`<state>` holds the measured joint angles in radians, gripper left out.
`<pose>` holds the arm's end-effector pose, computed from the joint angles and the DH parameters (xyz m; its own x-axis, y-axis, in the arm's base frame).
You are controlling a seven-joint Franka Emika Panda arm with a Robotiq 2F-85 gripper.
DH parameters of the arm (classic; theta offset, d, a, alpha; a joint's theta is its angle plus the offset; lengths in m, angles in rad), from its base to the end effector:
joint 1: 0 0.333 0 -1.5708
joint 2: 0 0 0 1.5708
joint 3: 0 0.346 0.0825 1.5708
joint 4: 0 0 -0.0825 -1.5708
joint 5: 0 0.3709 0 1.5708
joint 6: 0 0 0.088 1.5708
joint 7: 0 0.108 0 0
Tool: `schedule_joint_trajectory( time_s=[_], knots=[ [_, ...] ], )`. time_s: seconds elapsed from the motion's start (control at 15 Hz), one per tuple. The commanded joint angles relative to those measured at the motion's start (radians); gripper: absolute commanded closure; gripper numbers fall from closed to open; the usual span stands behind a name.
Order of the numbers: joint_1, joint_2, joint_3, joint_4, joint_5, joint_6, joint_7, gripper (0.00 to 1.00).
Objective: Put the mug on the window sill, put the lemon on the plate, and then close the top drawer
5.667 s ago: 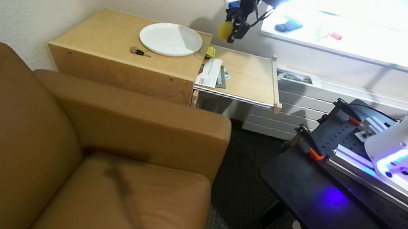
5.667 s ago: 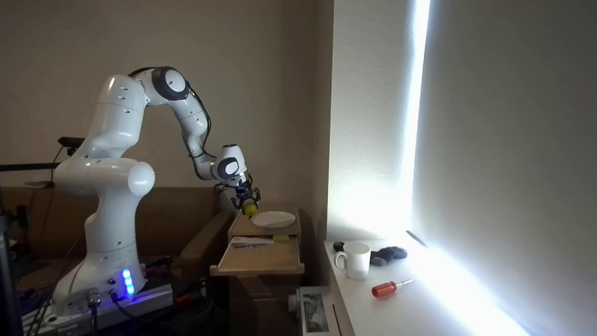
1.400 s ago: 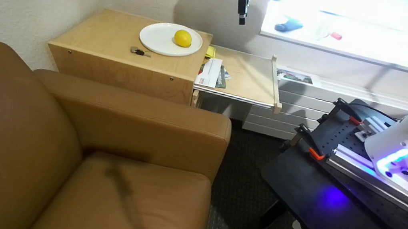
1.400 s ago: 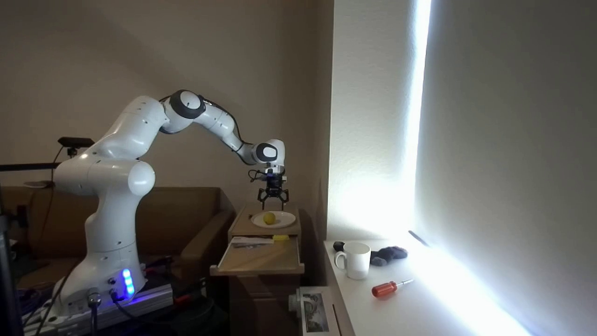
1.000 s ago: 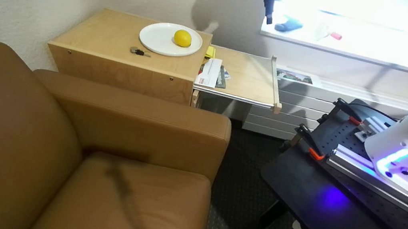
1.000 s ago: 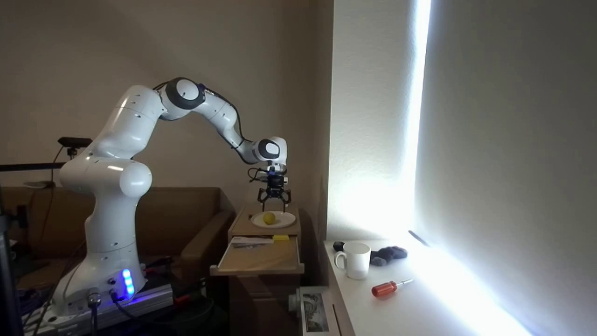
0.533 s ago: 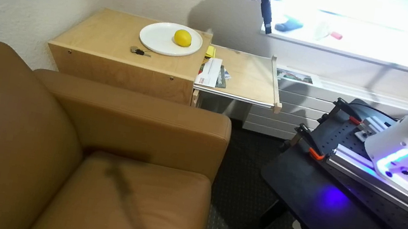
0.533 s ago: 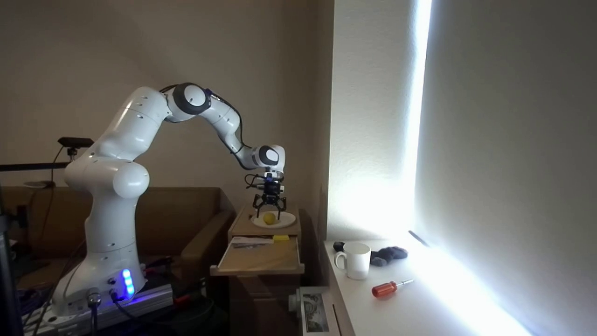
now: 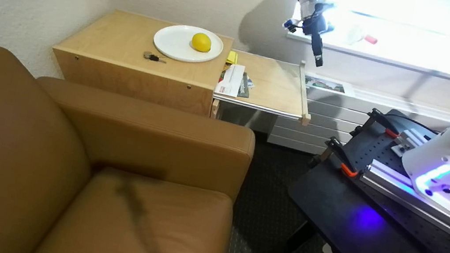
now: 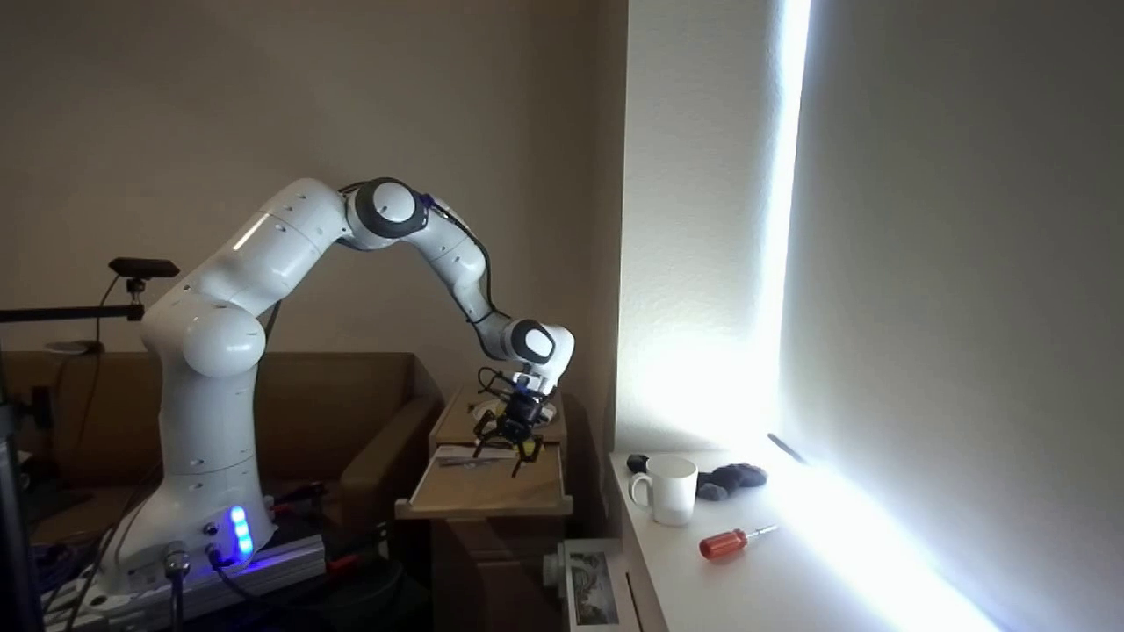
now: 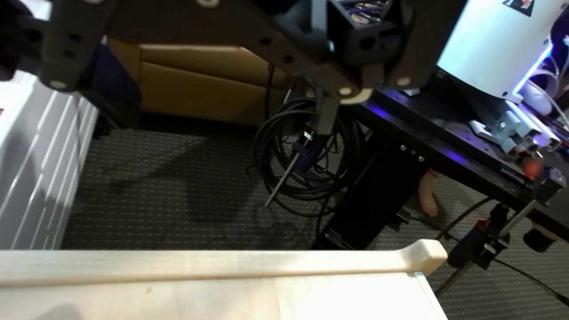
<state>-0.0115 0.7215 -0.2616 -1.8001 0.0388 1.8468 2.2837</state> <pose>0.5592 -0.1471 0.1570 -0.6694 -0.5452 0.5047 -0.4127 0.8378 0.3576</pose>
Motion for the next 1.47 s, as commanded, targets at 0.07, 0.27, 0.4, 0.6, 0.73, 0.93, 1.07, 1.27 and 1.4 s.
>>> schedule_joint_trajectory(
  time_s=[0.07, 0.27, 0.4, 0.6, 0.73, 0.93, 1.07, 1.27, 1.4],
  knots=[
    [-0.020, 0.025, 0.008, -0.077, 0.091, 0.112, 0.163, 0.00],
    [-0.017, 0.042, 0.013, -0.109, 0.135, 0.207, 0.274, 0.00],
    [-0.023, 0.057, 0.018, -0.082, 0.104, 0.172, 0.252, 0.00],
    [-0.024, 0.058, 0.020, -0.084, 0.109, 0.182, 0.269, 0.00],
    [-0.043, 0.079, -0.010, -0.070, 0.118, 0.213, 0.313, 0.00],
    [-0.067, 0.115, -0.095, -0.054, 0.162, 0.201, 0.320, 0.00],
    [-0.104, 0.130, -0.131, -0.050, 0.173, 0.206, 0.321, 0.00],
    [-0.180, 0.159, -0.128, -0.031, 0.234, 0.225, 0.319, 0.00],
    [-0.193, 0.172, -0.118, -0.060, 0.344, 0.293, 0.318, 0.00]
  ],
)
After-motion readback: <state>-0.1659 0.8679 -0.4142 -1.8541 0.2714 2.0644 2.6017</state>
